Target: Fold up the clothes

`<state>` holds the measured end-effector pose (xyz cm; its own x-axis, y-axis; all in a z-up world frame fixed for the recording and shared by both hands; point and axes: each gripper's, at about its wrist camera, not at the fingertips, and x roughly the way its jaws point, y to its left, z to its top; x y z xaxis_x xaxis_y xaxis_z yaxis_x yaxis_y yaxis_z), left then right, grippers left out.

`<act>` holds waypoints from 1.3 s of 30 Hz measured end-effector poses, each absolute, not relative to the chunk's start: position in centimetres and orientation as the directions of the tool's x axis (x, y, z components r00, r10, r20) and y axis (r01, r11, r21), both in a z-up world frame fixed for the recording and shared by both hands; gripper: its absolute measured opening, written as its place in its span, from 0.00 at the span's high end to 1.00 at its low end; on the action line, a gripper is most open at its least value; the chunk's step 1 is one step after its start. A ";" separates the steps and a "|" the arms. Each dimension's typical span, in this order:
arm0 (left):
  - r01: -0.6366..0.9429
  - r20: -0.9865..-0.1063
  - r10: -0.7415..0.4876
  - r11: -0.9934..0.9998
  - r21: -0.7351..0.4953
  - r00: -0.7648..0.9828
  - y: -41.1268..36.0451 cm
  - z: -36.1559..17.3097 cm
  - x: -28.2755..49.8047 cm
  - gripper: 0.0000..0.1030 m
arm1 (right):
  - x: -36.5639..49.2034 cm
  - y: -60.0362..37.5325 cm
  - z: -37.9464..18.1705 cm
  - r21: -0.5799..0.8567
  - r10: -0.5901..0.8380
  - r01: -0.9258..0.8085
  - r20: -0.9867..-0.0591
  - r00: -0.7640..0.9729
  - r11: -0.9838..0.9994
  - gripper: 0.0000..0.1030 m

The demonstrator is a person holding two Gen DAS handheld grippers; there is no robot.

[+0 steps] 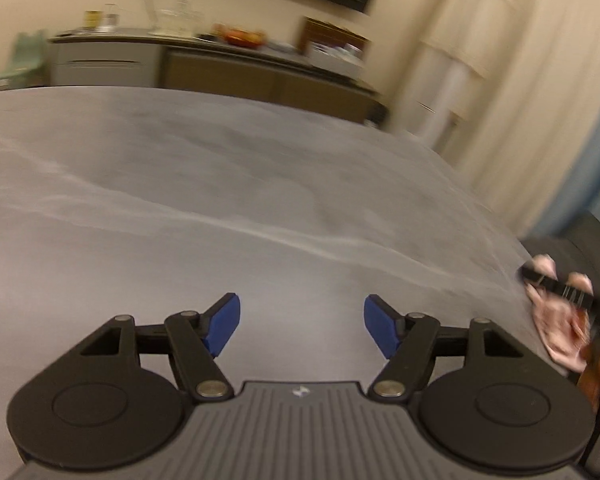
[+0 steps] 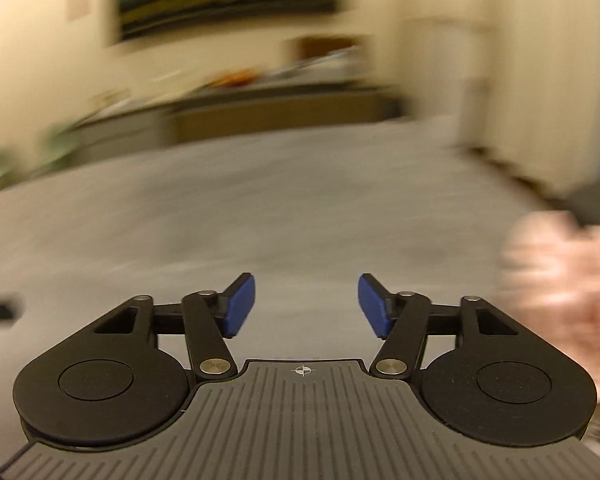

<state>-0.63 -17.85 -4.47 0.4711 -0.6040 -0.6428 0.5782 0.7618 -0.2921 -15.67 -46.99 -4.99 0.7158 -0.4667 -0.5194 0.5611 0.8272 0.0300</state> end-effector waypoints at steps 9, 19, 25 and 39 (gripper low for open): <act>0.641 -0.652 -0.657 0.694 -0.328 0.378 -21.3 -6.5 -2.2 0.31 | -22.0 -61.2 -3.8 -0.027 -0.702 0.850 -0.578 0.415 0.525 0.15; 0.545 -0.634 -0.625 0.759 -0.356 0.456 -17.3 -5.5 1.0 0.31 | -11.1 -55.0 -2.7 0.279 -0.242 0.483 -0.600 0.762 0.830 0.88; 0.444 -0.602 -0.554 0.830 -0.338 0.575 -12.1 -2.6 4.8 0.31 | -2.9 -46.4 7.2 0.349 0.004 0.114 -0.322 0.947 0.930 0.88; 0.465 -0.643 -0.467 0.865 -0.189 0.607 -13.7 -3.3 7.8 0.24 | -1.9 -42.1 -7.4 0.329 0.065 0.187 -0.624 0.779 0.926 0.47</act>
<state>7.85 -13.70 -3.31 0.6068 -0.4671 -0.6432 0.4649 0.8649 -0.1894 -1.93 -42.13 -7.43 0.7787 0.0645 -0.6241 0.1868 0.9258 0.3287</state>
